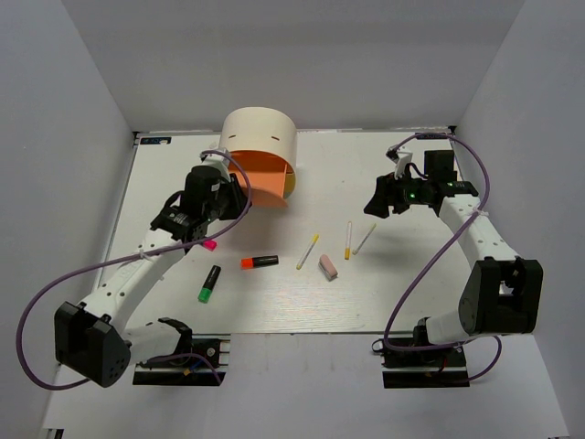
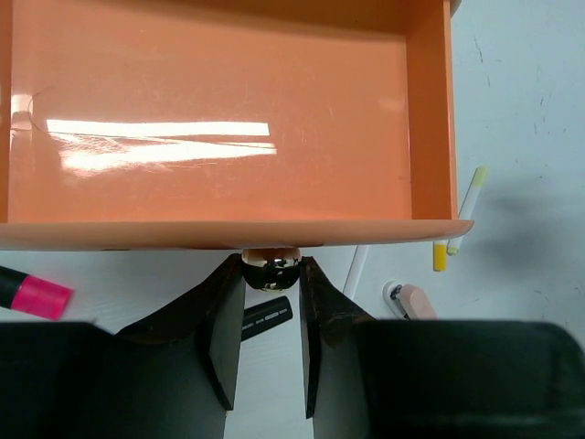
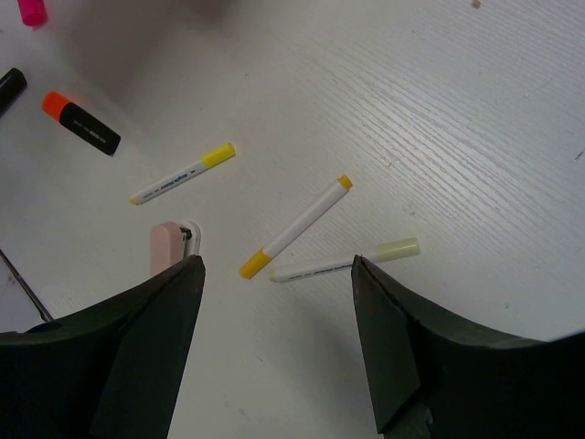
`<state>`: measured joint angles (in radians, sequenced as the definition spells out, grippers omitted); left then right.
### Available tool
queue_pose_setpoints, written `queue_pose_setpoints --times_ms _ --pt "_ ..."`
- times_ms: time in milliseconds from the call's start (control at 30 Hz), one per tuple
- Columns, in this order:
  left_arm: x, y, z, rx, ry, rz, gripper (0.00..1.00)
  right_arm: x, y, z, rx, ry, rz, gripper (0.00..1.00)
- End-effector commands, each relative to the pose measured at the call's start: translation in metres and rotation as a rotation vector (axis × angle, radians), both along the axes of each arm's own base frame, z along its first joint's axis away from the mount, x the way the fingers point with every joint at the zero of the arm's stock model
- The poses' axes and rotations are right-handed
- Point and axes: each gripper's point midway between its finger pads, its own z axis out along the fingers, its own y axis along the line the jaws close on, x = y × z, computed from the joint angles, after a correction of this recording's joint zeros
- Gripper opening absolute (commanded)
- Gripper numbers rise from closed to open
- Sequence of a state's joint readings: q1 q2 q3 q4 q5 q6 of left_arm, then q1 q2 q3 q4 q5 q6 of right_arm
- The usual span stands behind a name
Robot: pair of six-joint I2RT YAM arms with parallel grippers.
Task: Sort the stationery into containers
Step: Open the drawer in the storage box.
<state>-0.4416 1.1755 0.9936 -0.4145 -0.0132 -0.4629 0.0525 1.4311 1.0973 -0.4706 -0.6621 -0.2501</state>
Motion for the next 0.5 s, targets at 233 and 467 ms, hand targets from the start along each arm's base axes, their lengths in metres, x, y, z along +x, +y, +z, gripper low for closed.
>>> queue_pose_setpoints --times_ms 233,467 --pt "0.012 -0.014 0.007 -0.063 -0.034 -0.012 0.11 -0.005 0.002 0.013 0.015 -0.045 0.019 0.72" --pt "0.02 -0.016 0.017 -0.069 -0.059 -0.004 0.11 -0.008 0.003 0.009 0.013 -0.037 0.02 0.72"
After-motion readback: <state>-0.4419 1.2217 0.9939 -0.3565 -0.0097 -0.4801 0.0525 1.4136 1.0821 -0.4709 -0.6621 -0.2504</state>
